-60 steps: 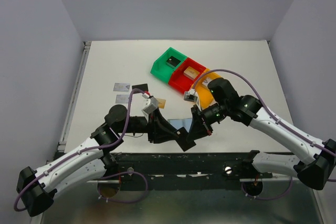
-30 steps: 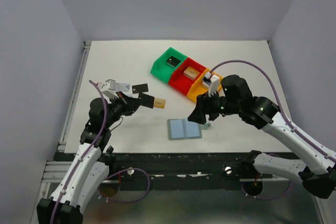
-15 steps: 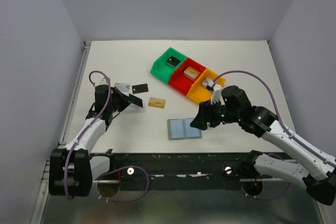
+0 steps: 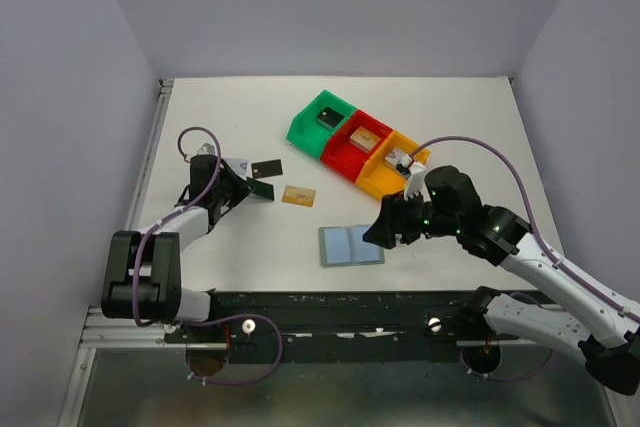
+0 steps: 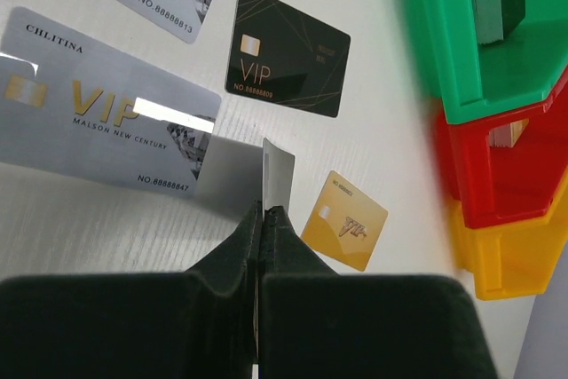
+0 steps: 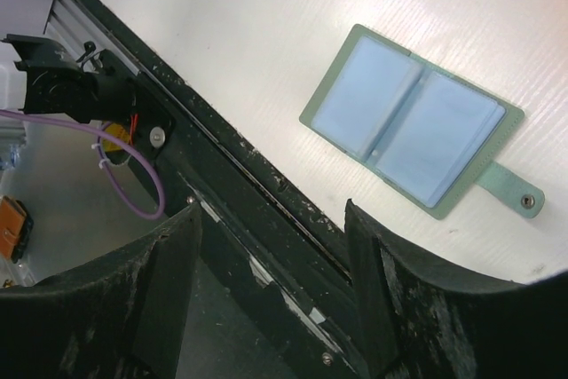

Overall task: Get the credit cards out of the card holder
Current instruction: Place the credit card at the center of the board.

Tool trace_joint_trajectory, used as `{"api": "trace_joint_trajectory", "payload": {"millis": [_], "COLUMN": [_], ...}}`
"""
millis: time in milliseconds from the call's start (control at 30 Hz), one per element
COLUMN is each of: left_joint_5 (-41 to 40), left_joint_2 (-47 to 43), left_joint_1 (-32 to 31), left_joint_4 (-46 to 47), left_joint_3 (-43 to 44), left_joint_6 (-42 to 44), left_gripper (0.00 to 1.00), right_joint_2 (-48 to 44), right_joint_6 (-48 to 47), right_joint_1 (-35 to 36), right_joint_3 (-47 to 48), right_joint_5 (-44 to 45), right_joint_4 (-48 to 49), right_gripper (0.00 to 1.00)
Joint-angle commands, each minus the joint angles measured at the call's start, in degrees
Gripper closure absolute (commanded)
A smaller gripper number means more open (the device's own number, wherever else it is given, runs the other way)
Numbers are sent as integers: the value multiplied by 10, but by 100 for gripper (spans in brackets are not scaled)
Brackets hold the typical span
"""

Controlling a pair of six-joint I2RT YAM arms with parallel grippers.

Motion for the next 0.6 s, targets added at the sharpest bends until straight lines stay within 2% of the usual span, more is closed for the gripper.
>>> {"api": "trace_joint_trajectory", "payload": {"millis": [0, 567], "left_joint_5": [-14, -3], "left_joint_2": [28, 88], "left_joint_1": [3, -35], "left_joint_4": [48, 87], "left_joint_3": [16, 17], "left_joint_6": [11, 35], "left_gripper": [100, 100], "right_joint_2": [-6, 1], "right_joint_6": [1, -22], "right_joint_1": [0, 1], "right_joint_3": [-7, -7], "right_joint_5": [12, 31], "right_joint_4": [12, 7], "right_gripper": [27, 27]}}
